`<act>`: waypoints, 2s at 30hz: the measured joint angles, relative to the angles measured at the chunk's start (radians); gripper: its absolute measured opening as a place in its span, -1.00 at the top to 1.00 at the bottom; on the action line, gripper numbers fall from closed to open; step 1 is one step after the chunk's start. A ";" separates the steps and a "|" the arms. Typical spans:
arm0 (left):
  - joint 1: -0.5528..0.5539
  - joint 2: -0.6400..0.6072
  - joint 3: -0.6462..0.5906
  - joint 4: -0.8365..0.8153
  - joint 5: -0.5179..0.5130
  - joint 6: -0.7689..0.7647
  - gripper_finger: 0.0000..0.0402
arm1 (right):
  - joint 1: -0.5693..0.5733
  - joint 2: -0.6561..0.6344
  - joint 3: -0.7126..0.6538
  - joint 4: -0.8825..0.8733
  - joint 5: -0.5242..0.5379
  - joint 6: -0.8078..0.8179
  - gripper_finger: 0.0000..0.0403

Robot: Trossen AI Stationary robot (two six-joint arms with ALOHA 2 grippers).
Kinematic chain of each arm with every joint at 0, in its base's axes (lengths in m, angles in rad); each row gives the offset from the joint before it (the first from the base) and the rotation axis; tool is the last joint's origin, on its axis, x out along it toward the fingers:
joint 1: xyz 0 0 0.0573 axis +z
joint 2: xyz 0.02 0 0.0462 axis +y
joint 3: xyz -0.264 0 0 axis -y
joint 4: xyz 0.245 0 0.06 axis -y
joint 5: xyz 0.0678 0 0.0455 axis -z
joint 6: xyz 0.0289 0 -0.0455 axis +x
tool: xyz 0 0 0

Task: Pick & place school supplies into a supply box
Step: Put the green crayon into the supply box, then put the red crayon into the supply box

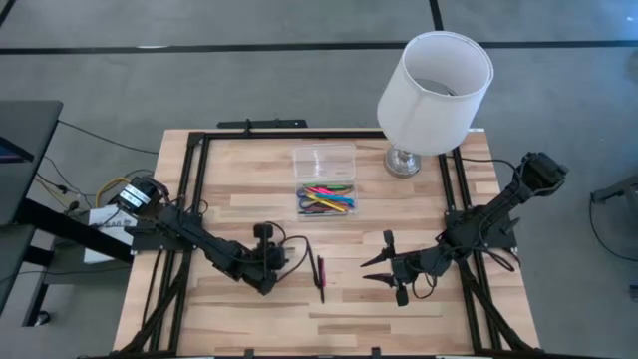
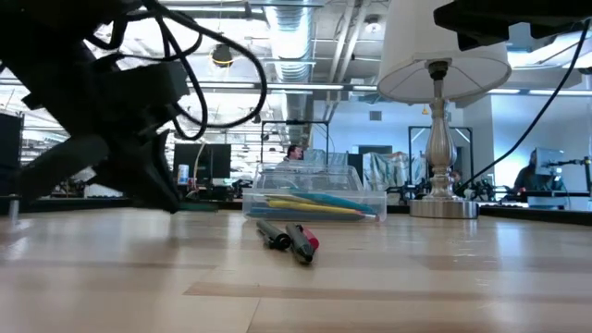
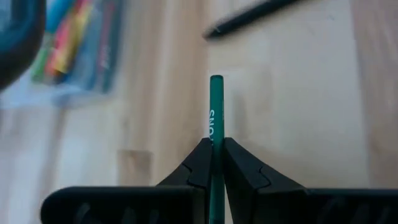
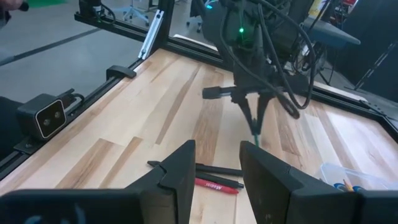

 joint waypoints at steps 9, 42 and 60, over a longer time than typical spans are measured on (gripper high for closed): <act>0.052 -0.001 0.021 0.043 -0.159 0.125 0.91 | -0.006 0.000 0.000 0.000 0.000 0.009 0.40; 0.580 0.005 0.023 0.589 0.304 0.671 0.89 | -0.027 0.000 0.000 -0.026 -0.001 0.034 0.40; 0.526 -0.003 0.023 0.610 0.300 0.676 0.41 | -0.047 0.008 0.000 -0.022 -0.001 0.067 0.40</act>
